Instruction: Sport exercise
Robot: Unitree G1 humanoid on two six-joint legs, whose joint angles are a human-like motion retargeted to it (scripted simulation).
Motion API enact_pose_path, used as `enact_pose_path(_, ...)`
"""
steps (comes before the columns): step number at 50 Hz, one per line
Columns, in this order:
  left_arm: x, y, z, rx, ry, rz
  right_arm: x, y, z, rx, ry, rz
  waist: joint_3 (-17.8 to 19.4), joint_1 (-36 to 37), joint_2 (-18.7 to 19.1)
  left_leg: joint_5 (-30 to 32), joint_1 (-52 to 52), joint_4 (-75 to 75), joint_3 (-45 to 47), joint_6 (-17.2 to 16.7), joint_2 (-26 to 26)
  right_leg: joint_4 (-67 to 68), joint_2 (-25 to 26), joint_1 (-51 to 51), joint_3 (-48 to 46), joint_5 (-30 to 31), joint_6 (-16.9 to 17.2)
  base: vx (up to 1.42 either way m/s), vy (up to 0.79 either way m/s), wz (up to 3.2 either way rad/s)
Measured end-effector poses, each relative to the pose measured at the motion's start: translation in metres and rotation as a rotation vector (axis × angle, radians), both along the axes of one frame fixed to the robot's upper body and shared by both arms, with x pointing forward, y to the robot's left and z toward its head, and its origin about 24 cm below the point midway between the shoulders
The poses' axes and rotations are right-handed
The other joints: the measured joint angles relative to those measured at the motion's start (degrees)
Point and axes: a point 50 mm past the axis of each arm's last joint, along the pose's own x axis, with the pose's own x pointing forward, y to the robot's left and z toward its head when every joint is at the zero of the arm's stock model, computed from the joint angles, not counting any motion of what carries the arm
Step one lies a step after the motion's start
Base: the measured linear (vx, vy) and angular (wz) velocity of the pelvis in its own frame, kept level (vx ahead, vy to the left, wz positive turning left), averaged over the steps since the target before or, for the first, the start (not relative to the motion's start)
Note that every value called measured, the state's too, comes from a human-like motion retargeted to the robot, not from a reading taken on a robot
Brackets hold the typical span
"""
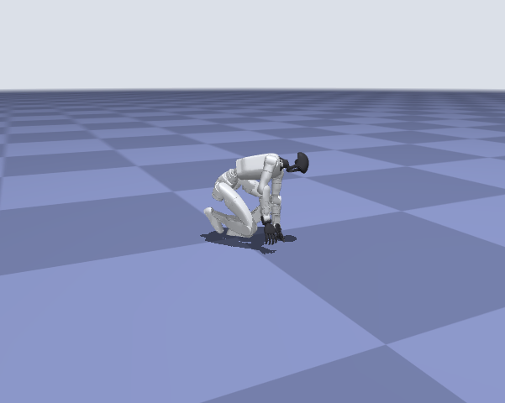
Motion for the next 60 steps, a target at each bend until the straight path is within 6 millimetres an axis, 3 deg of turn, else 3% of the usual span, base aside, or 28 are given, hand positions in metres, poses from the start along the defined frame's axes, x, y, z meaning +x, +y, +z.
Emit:
enact_pose_path(5, -0.006, 0.020, -0.002, -0.241, -0.041, -0.037, 0.009, -0.014, 0.025, 0.341, 0.040, -0.054, 0.0, 4.1, 0.0, 0.0, 0.0, 2.2, 0.9, -2.3, -0.2, 2.8, -0.9, 0.0, 1.0, 0.0, 0.1, -0.01, 0.01, 0.39)
enact_pose_path(10, -0.013, 0.024, -0.018, -0.348, -0.033, -0.111, 0.012, -0.020, 0.038, 0.545, 0.044, -0.074, 0.0, 5.4, 0.3, 0.0, 0.0, 1.3, 2.1, -3.8, -3.6, 4.6, -4.2, 0.0, 2.4, 0.0, -0.7, 0.02, 0.02, 0.98)
enact_pose_path(15, -0.018, 0.012, -0.034, -0.379, 0.017, -0.232, 0.014, -0.029, 0.046, 0.563, 0.022, -0.095, 0.0, 4.6, 2.8, 0.0, 0.0, -0.2, 4.0, -4.2, -8.6, 6.4, -8.6, 0.0, 5.0, 0.0, 0.5, 0.07, 0.04, 1.29)
enact_pose_path(18, -0.019, -0.001, -0.036, -0.361, 0.036, -0.309, 0.015, -0.035, 0.048, 0.476, -0.007, -0.122, 0.0, 3.8, 4.2, 0.0, 0.0, -1.5, 5.2, -4.0, -11.7, 7.6, -11.3, 0.0, 6.8, 0.0, 1.5, 0.11, 0.04, 1.37)
enact_pose_path(20, -0.021, -0.014, -0.042, -0.360, 0.062, -0.371, 0.017, -0.047, 0.038, 0.366, -0.001, -0.161, 0.0, 3.3, 7.2, 0.0, 0.0, -2.5, 4.9, -3.6, -14.5, 8.5, -13.4, 0.7, 7.6, 0.0, 3.1, 0.13, 0.06, 1.43)
enact_pose_path(22, -0.020, -0.025, -0.029, -0.314, 0.024, -0.418, 0.017, -0.055, 0.038, 0.286, -0.026, -0.193, 0.0, 2.5, 7.1, 0.0, 0.0, -3.5, 5.8, -3.6, -16.6, 9.2, -14.7, 0.8, 8.9, 0.0, 3.7, 0.14, 0.03, 1.21)
enact_pose_path(25, -0.020, -0.037, -0.014, -0.250, -0.021, -0.468, 0.017, -0.070, 0.019, 0.131, -0.003, -0.239, 0.0, 2.2, 10.6, 0.0, 0.0, -4.0, 3.7, -3.5, -19.4, 9.3, -15.9, 5.2, 7.7, 0.2, 6.1, 0.16, 0.05, 0.87)
enact_pose_path(28, -0.017, -0.042, 0.023, -0.146, -0.121, -0.478, 0.016, -0.080, 0.005, -0.020, 0.015, -0.247, 0.0, 1.5, 12.0, 0.0, 0.0, -4.0, 2.5, -3.7, -22.1, 10.3, -15.3, 7.9, 8.2, 0.4, 8.7, 0.17, 0.04, 0.73)
enact_pose_path(32, -0.014, -0.033, 0.091, -0.002, -0.259, -0.400, 0.014, -0.085, -0.014, -0.190, 0.057, -0.202, 0.0, 0.8, 13.1, 0.0, 0.0, -3.5, 0.6, -4.1, -24.4, 11.3, -11.5, 7.7, 10.3, 3.9, 11.2, 0.17, 0.05, 0.32)
enact_pose_path(35, -0.017, -0.017, 0.142, 0.056, -0.323, -0.286, 0.012, -0.085, -0.026, -0.295, 0.102, -0.147, 0.0, 0.0, 13.1, 0.0, 0.0, -3.4, -0.6, -4.8, -26.1, 12.2, -9.7, 5.6, 13.6, 3.5, 9.7, 0.17, 0.07, 0.12)
enact_pose_path(38, -0.024, 0.001, 0.177, 0.059, -0.344, -0.176, 0.011, -0.080, -0.037, -0.370, 0.153, -0.085, 0.0, -0.6, 13.0, 0.0, 0.0, -3.0, -1.8, -5.8, -26.9, 11.3, -7.1, 0.7, 16.6, 0.1, 5.5, 0.18, 0.07, -0.08)
enact_pose_path(40, -0.028, 0.009, 0.188, 0.049, -0.337, -0.124, 0.009, -0.076, -0.046, -0.400, 0.193, -0.045, 0.0, -1.5, 13.5, 0.0, 0.0, -2.5, -3.7, -6.5, -28.0, 9.2, -5.2, 0.0, 16.3, 0.0, 5.5, 0.21, 0.08, 0.14)
enact_pose_path(43, -0.026, 0.013, 0.187, 0.025, -0.313, -0.088, 0.006, -0.065, -0.056, -0.415, 0.231, 0.013, 0.0, -3.3, 15.3, 0.0, 0.0, -2.0, -7.1, -7.8, -30.9, 5.6, -4.5, 0.0, 14.8, 0.0, 7.2, 0.24, 0.08, 0.49)
enact_pose_path(45, -0.024, 0.012, 0.182, -0.002, -0.286, -0.082, 0.009, -0.054, -0.044, -0.415, 0.198, 0.060, 0.0, -3.5, 17.6, 0.0, 0.0, -1.2, -9.9, -8.8, -32.3, 2.8, -4.2, 0.0, 13.0, 0.0, 7.6, 0.25, 0.08, 0.26)
enact_pose_path(48, -0.017, 0.004, 0.170, -0.055, -0.253, -0.107, 0.017, -0.045, 0.012, -0.395, 0.041, 0.083, 0.0, -2.9, 21.5, 0.0, 0.0, 0.1, -14.1, -10.2, -33.9, -1.6, -4.6, 0.0, 9.8, 0.0, 7.4, 0.27, 0.07, 0.19)
enact_pose_path(50, -0.010, -0.011, 0.158, -0.099, -0.244, -0.148, 0.020, -0.057, 0.027, -0.370, 0.014, 0.051, 0.0, -2.1, 24.2, 0.0, 0.0, 0.0, -16.8, -11.5, -35.5, -5.0, -4.9, 0.0, 8.1, 0.0, 7.4, 0.33, 0.03, 0.22)
enact_pose_path(54, -0.006, -0.031, 0.157, -0.161, -0.295, -0.211, 0.023, -0.088, 0.070, -0.281, -0.078, -0.029, 0.0, 0.3, 26.9, 0.0, 0.0, 0.7, -19.0, -13.7, -37.1, -7.8, -4.3, 0.0, 7.6, 0.0, 7.5, 0.34, -0.01, 0.03)
enact_pose_path(60, -0.005, -0.060, 0.155, -0.230, -0.416, -0.263, 0.004, -0.117, 0.175, -0.060, -0.389, -0.102, 0.0, 6.1, 28.0, 0.0, 0.0, 1.3, -21.1, -16.1, -37.7, -11.8, -1.1, 0.0, 8.2, 0.0, 6.5, 0.41, -0.07, -0.41)
